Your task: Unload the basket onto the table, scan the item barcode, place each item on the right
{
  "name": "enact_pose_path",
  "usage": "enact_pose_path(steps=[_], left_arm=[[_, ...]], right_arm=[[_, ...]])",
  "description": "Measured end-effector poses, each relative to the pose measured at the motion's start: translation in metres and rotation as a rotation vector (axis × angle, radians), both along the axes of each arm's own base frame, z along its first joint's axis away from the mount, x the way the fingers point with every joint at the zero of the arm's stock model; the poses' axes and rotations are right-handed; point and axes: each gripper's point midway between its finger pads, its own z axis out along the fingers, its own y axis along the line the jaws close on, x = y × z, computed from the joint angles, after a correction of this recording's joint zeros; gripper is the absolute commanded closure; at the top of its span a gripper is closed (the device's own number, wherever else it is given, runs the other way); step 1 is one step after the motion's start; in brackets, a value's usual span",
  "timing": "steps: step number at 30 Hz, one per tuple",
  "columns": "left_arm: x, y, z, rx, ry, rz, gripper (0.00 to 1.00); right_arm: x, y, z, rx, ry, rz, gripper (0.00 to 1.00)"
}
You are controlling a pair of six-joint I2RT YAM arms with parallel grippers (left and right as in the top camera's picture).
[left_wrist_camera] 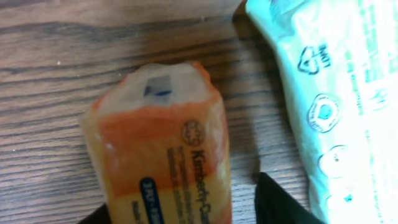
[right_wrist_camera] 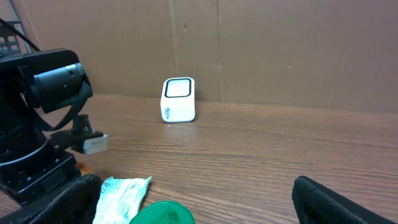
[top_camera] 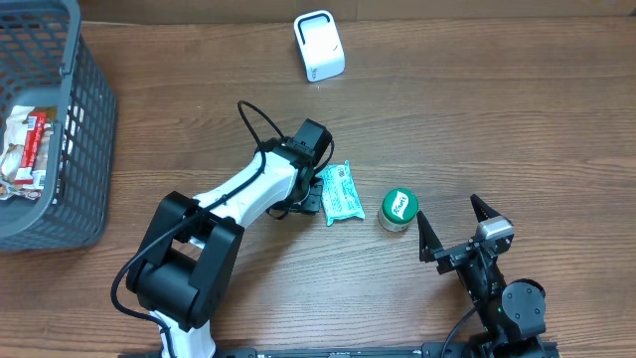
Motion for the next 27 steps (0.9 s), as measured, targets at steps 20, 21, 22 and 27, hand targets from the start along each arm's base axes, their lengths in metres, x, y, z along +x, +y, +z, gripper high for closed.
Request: enact_pose_path(steps=[20, 21, 22, 27], left_arm=[[0.117, 0.059, 0.214, 0.128, -0.378, 0.132, 0.0], [0.123, 0.069, 0.227, 0.15, -0.413, 0.15, 0.0], [0.131, 0.086, 0.247, 0.185, -0.465, 0.175, 0.0], [0.154, 0.175, 0.321, 0.331, -0.648, 0.29, 0.0]], right_arm=[[0.0, 0.0, 0.0, 0.0, 0.0, 0.0, 0.0], [0.0, 0.0, 0.0, 0.0, 0.0, 0.0, 0.0], [0.0, 0.0, 0.0, 0.0, 0.0, 0.0, 0.0], [0.0, 0.0, 0.0, 0.0, 0.0, 0.0, 0.0]])
